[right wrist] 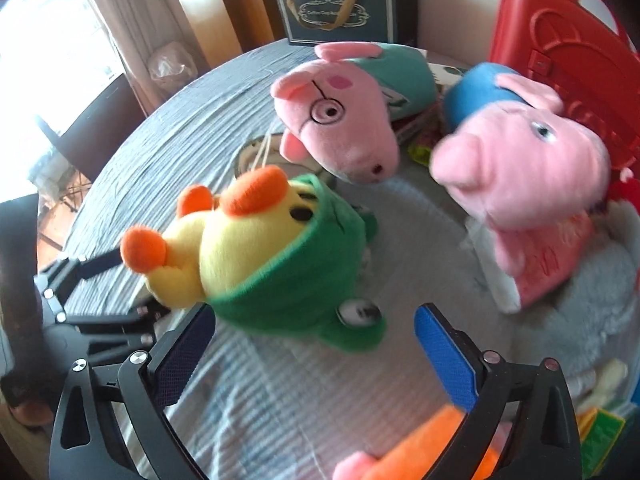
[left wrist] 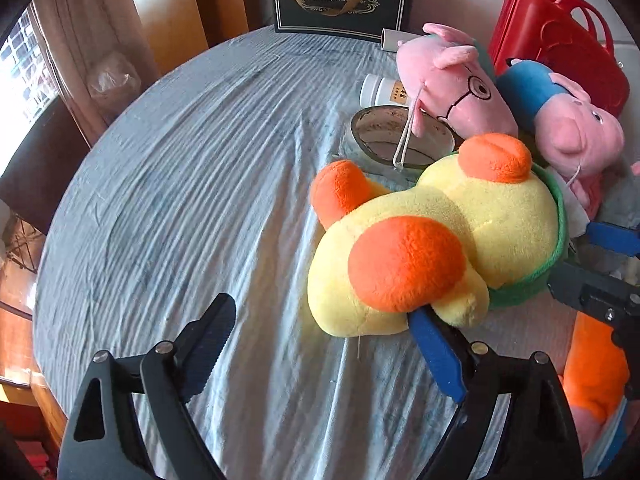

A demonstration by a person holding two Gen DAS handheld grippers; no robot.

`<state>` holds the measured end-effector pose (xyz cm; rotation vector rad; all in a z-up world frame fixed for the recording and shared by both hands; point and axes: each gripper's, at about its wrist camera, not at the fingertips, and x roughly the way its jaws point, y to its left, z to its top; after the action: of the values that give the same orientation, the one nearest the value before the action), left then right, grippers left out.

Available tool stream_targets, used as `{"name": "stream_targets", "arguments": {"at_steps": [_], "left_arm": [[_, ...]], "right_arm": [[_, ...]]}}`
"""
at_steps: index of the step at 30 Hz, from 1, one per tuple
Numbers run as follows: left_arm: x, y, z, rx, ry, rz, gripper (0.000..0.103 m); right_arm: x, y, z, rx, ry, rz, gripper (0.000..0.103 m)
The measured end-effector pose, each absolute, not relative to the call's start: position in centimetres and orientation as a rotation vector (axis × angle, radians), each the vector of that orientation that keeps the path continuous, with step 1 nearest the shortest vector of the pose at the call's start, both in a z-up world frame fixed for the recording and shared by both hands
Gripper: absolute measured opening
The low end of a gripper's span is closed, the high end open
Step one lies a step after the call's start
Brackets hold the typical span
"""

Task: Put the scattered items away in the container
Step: 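Close the left tool on the yellow duck plush and lift it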

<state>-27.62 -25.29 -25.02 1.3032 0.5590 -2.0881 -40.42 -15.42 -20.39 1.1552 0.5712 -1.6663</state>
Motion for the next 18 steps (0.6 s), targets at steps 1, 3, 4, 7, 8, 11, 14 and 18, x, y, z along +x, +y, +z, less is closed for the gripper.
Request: {"name": "stream_targets", "arguments": {"at_steps": [1, 3, 4, 7, 8, 11, 14, 18], "left_arm": [[-27.6, -25.3, -25.4, 1.305, 0.599, -2.097, 0.089], [-27.6, -24.7, -26.2, 1.32, 0.634, -2.119, 0.089], [-28.0, -24.3, -26.6, 1.338, 0.626, -2.131, 0.089], [-29.1, -24.0, -27.7, 1.382, 0.571, -2.128, 0.089], [-29.4, -24.0, -27.8, 1.385, 0.57, -2.131, 0.089], [-29.9, -23.9, -27.6, 1.375, 0.565, -2.156, 0.086], [-30.2, -23.3, -27.1, 1.363, 0.515, -2.197, 0.072], [-30.2, -23.3, -27.0, 1.362, 0.482, -2.193, 0.066]], "right_arm": [[-40.5, -16.2, -20.6, 1.16, 0.565, -1.661, 0.103], [-40.4, -17.3, -21.3, 1.178, 0.583, -1.635, 0.103], [-40.3, -17.6, -21.8, 1.191, 0.592, -1.623, 0.103], [-40.4, -18.0, -23.0, 1.23, 0.586, -1.61, 0.103], [-40.4, -17.9, -23.2, 1.235, 0.583, -1.608, 0.103], [-40.7, -17.9, -23.3, 1.24, 0.565, -1.603, 0.103], [-40.8, -18.2, -23.4, 1.234, 0.555, -1.591, 0.102], [-40.4, -18.7, -23.9, 1.245, 0.549, -1.563, 0.09]]}}
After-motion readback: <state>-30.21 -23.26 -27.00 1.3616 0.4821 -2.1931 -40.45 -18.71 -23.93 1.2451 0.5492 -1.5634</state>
